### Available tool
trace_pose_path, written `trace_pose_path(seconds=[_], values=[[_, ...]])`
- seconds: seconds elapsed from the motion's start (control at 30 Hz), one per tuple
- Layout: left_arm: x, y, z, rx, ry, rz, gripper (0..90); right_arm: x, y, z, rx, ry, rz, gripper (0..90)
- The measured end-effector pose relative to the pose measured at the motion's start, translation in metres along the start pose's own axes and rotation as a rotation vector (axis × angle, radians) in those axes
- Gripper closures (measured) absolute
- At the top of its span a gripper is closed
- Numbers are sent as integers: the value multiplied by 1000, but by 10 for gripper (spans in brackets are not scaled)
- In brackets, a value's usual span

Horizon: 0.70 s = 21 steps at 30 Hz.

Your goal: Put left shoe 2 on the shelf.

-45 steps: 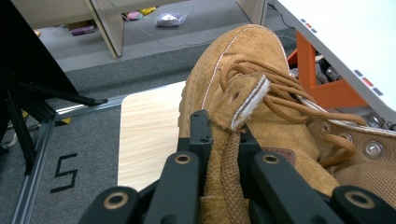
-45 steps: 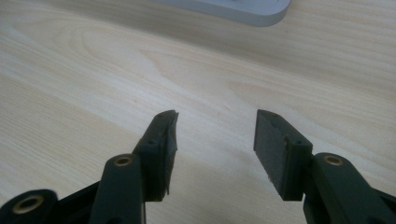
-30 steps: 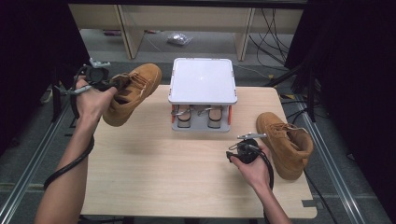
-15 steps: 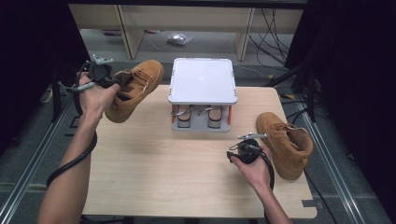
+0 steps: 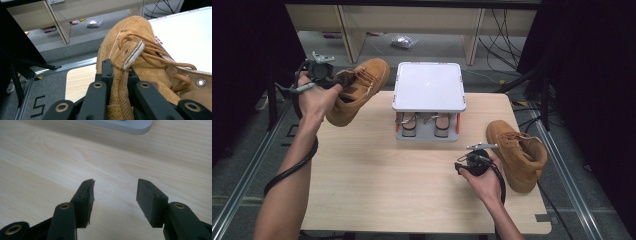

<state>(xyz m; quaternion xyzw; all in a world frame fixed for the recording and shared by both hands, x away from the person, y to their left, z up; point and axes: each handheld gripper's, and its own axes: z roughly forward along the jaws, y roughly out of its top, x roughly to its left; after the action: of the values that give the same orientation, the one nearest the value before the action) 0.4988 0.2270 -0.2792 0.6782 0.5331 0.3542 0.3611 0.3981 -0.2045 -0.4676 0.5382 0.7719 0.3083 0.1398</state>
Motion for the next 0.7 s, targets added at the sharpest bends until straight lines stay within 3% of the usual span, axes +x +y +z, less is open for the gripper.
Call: trace_pose_path(seconds=[0.23,0.27,0.4,0.7], values=[[-4,6,-1,-14,-5,6,836,1,1,0,-2,0,-4,486],[-5,7,-1,-15,-6,5,836,0,1,0,2,-16,-15,485],[-6,9,-1,-16,-6,8,836,1,1,0,-1,3,-11,486],[-9,15,-1,-25,-14,7,836,2,3,-3,-5,-5,-8,485]])
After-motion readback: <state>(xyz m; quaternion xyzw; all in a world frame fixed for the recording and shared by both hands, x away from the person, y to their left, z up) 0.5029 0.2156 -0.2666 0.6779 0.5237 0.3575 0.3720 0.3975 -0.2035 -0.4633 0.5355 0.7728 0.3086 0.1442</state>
